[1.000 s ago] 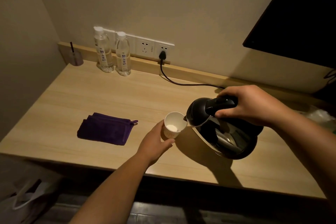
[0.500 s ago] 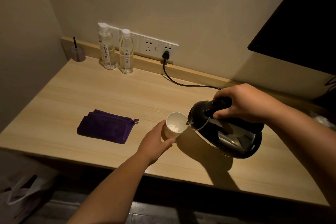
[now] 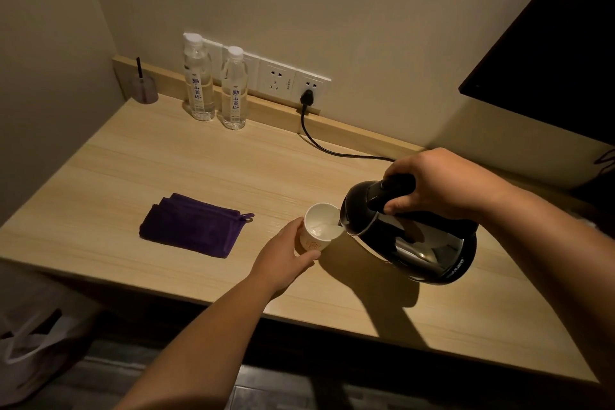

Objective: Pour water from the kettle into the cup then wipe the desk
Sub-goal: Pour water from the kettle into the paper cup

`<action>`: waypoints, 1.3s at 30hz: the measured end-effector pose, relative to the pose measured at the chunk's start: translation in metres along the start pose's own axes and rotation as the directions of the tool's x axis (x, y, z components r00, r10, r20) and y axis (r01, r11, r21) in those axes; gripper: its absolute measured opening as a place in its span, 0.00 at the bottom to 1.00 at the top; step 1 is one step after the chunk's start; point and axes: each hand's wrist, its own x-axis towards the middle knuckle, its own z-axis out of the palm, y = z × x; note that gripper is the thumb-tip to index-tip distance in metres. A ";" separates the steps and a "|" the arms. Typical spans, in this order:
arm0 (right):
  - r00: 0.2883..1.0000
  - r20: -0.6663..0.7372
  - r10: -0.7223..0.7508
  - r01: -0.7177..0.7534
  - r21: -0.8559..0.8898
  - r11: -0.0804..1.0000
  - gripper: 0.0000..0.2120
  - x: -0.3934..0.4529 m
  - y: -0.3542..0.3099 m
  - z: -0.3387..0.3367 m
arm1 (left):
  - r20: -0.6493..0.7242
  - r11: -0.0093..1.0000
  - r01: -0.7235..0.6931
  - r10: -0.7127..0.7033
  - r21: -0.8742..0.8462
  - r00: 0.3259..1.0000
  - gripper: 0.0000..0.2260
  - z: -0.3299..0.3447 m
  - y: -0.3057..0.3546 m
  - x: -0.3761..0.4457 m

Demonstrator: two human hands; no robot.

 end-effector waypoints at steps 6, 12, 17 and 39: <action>1.000 0.003 0.007 -0.007 -0.013 1.000 0.20 -0.001 0.000 -0.002 | -0.003 1.000 -0.001 0.001 -0.007 1.000 0.32 0.000 0.001 0.000; 1.000 0.014 0.010 -0.010 -0.042 0.999 0.20 -0.001 -0.002 -0.003 | -0.004 1.000 -0.003 0.003 -0.023 1.000 0.32 0.000 0.001 -0.001; 1.000 0.024 0.012 -0.011 -0.041 0.999 0.21 0.000 -0.002 -0.004 | -0.002 1.000 -0.009 0.009 -0.009 1.000 0.33 -0.001 -0.001 0.000; 0.999 0.050 0.009 -0.005 -0.081 0.997 0.20 0.005 -0.009 -0.012 | -0.005 0.999 -0.019 0.019 0.027 1.000 0.31 0.000 -0.002 0.001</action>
